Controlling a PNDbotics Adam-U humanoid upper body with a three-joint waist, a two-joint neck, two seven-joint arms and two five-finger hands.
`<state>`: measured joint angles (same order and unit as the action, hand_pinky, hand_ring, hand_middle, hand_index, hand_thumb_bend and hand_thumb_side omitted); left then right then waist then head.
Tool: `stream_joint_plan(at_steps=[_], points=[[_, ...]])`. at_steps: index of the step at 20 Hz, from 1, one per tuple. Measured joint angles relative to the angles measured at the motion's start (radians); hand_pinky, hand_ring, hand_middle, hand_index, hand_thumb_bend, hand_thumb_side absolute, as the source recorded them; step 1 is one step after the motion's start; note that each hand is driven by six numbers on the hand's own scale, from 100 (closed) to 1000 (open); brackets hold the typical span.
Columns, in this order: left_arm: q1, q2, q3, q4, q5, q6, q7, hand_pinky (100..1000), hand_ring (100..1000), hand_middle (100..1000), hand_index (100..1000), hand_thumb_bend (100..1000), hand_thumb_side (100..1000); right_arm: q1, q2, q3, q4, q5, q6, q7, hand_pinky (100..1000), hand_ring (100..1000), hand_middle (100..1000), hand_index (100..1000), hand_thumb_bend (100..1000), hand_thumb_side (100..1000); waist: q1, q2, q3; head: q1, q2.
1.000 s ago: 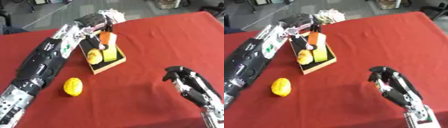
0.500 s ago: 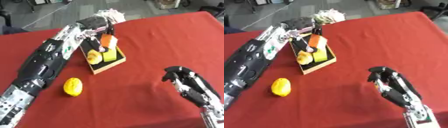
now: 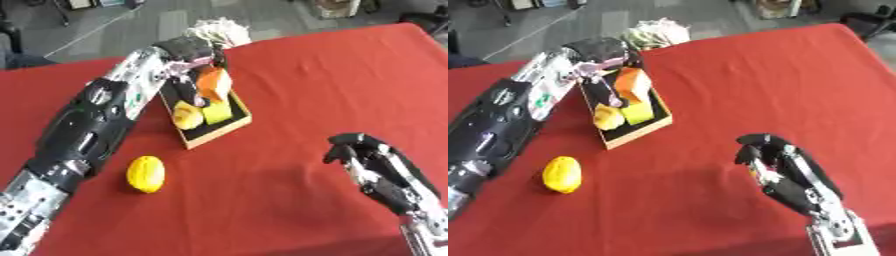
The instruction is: Pick up objects on the table and place them in the box.
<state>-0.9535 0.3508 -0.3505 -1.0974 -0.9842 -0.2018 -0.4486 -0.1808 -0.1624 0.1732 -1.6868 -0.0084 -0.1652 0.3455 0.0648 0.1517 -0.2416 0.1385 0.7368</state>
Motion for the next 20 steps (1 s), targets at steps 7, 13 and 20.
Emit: stream_joint_plan(at_steps=[7, 13, 20], points=[[0.001, 0.001, 0.003, 0.000, 0.044, -0.005, -0.058, 801, 680, 669, 789, 489, 100, 0.000, 0.000, 0.000, 0.003, 0.003, -0.001, 0.001, 729, 592, 544, 732, 100, 396, 0.000, 0.000, 0.000, -0.001, -0.003], [0.001, 0.002, 0.004, -0.001, 0.069, -0.014, -0.149, 768, 635, 614, 746, 458, 100, 0.000, 0.000, 0.000, 0.006, 0.006, -0.002, 0.001, 729, 592, 544, 732, 100, 395, 0.000, 0.000, 0.000, -0.001, -0.003], [-0.001, 0.010, 0.008, -0.016, 0.069, -0.012, -0.157, 782, 657, 644, 768, 483, 100, 0.000, 0.000, 0.000, 0.006, 0.008, -0.003, 0.000, 729, 591, 544, 732, 100, 396, 0.000, 0.000, 0.000, -0.005, -0.008]])
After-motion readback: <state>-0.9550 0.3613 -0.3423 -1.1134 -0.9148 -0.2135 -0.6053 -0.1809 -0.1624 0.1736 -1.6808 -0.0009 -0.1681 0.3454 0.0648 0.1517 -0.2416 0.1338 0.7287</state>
